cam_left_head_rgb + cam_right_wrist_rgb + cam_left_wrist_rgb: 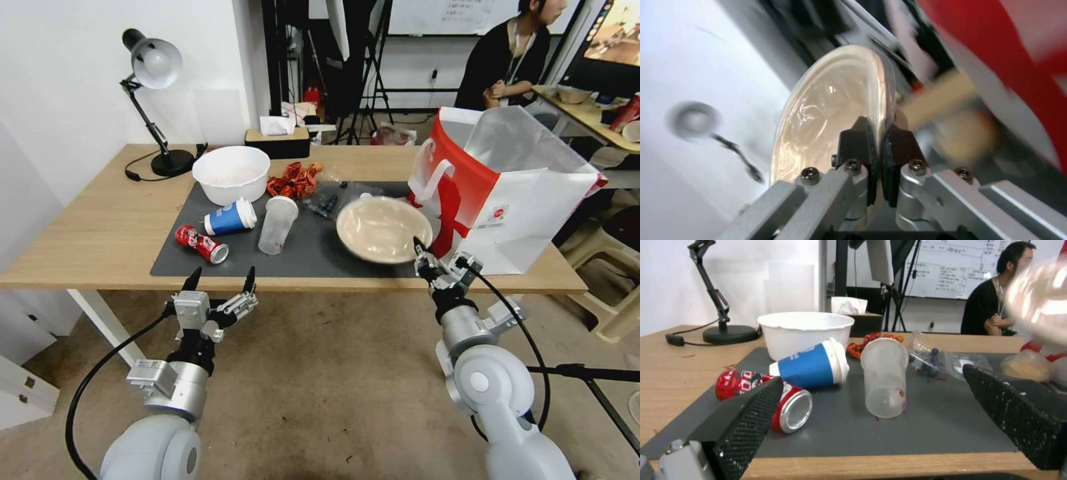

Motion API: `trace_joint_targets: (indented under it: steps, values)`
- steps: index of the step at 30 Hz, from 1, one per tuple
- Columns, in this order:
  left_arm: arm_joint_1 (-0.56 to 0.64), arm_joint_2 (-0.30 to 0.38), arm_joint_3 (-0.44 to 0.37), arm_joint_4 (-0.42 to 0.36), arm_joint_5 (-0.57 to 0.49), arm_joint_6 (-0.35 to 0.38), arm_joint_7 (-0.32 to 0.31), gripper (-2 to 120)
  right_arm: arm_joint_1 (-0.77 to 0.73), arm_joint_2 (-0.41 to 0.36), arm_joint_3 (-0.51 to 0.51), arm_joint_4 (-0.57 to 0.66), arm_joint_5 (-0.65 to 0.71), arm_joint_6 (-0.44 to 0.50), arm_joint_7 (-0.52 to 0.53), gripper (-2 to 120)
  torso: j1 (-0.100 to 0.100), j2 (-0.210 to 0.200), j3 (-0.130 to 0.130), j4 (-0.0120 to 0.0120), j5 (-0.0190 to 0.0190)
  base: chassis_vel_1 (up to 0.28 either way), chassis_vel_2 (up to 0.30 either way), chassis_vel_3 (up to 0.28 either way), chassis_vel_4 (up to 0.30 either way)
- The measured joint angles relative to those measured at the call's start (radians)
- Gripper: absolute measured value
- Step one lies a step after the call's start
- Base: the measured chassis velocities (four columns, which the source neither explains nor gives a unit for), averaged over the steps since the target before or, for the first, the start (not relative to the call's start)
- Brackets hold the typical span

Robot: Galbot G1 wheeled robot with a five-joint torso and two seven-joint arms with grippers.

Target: Pick up the trash from the table and place it into the takeout bag.

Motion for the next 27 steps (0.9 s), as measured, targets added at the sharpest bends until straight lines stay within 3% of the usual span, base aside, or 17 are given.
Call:
trace_joint_targets:
  steps: [4, 7, 14, 17, 27]
  values:
    - [0.001, 0.001, 0.000, 0.000, 0.000, -0.004, 0.000, 100, 0.034, -0.027, 0.044, 0.031, -0.008, 0.081, -0.128, 0, 0.000, 0.000, 0.000, 0.0000, 0.0000, 0.000, 0.000, 0.000, 0.000]
    - [0.002, 0.000, 0.000, 0.000, 0.001, -0.006, 0.000, 100, 0.080, -0.057, 0.085, 0.063, 0.001, 0.107, -0.149, 0, 0.000, 0.000, 0.000, 0.0000, 0.0004, 0.000, 0.000, 0.000, 0.000]
    - [0.009, -0.006, 0.004, 0.000, 0.008, -0.019, 0.005, 100, 0.204, -0.184, 0.241, 0.085, -0.042, 0.105, -0.043, 0, 0.000, 0.000, 0.000, 0.0001, -0.0004, 0.000, 0.000, 0.000, 0.000]
    - [0.010, -0.013, 0.009, 0.000, 0.012, -0.023, 0.010, 100, 0.216, -0.234, 0.337, 0.036, -0.144, 0.068, 0.015, 0, 0.000, 0.000, 0.000, -0.0003, 0.0003, 0.000, 0.000, 0.000, 0.000]
    - [0.013, -0.028, 0.021, -0.003, 0.023, -0.029, 0.024, 100, 0.247, -0.293, 0.356, -0.074, -0.240, 0.024, 0.091, 0, 0.000, 0.000, 0.000, 0.0001, 0.0001, 0.000, 0.000, 0.000, 0.000]
